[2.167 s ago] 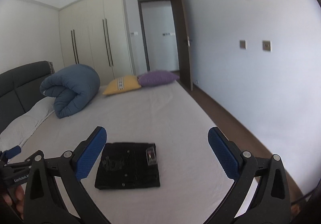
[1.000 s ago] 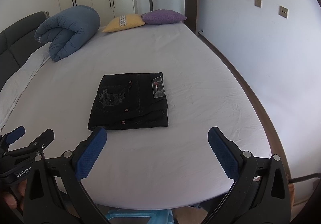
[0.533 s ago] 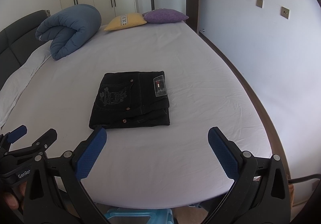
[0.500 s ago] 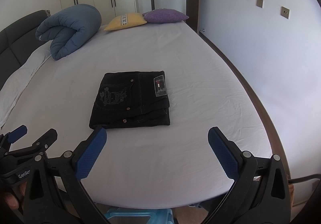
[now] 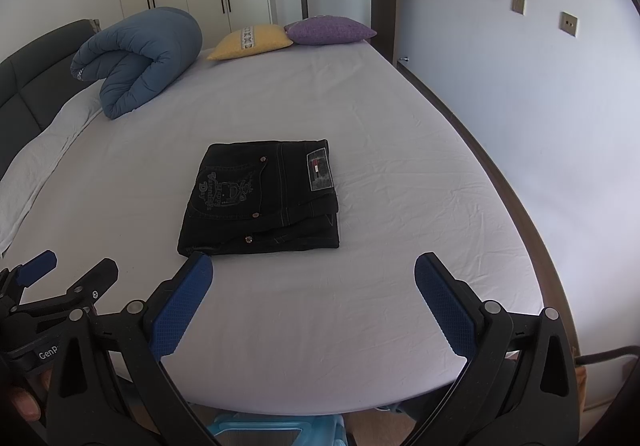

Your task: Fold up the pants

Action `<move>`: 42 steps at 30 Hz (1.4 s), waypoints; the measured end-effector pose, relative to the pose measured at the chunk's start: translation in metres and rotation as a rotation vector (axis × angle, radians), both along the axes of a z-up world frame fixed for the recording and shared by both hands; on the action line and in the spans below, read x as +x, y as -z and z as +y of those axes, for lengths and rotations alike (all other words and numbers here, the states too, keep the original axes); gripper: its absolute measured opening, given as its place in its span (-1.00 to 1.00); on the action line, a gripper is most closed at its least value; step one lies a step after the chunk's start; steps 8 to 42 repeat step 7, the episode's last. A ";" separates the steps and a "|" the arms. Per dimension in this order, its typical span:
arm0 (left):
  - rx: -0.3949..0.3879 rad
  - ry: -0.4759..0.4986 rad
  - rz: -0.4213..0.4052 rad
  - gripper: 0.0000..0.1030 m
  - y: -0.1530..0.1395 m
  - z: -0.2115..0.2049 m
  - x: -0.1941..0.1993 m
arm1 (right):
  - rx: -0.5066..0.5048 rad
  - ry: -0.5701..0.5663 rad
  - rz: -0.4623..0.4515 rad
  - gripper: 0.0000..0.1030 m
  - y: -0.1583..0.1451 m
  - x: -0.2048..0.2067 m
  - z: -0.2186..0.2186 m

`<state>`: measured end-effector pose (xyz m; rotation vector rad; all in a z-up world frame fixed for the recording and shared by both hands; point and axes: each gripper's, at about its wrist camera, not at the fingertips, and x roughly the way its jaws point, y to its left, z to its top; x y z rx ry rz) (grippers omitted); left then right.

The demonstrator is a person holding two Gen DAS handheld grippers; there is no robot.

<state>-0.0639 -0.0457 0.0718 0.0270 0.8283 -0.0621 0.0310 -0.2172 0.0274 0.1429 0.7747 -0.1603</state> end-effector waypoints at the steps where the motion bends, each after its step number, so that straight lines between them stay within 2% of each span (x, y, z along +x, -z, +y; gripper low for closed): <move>1: -0.003 -0.003 0.001 1.00 0.000 0.000 0.000 | 0.000 0.000 0.001 1.00 0.000 0.000 0.000; 42: 0.000 -0.007 0.004 1.00 0.001 0.001 0.001 | 0.005 0.003 0.003 1.00 0.002 -0.001 -0.001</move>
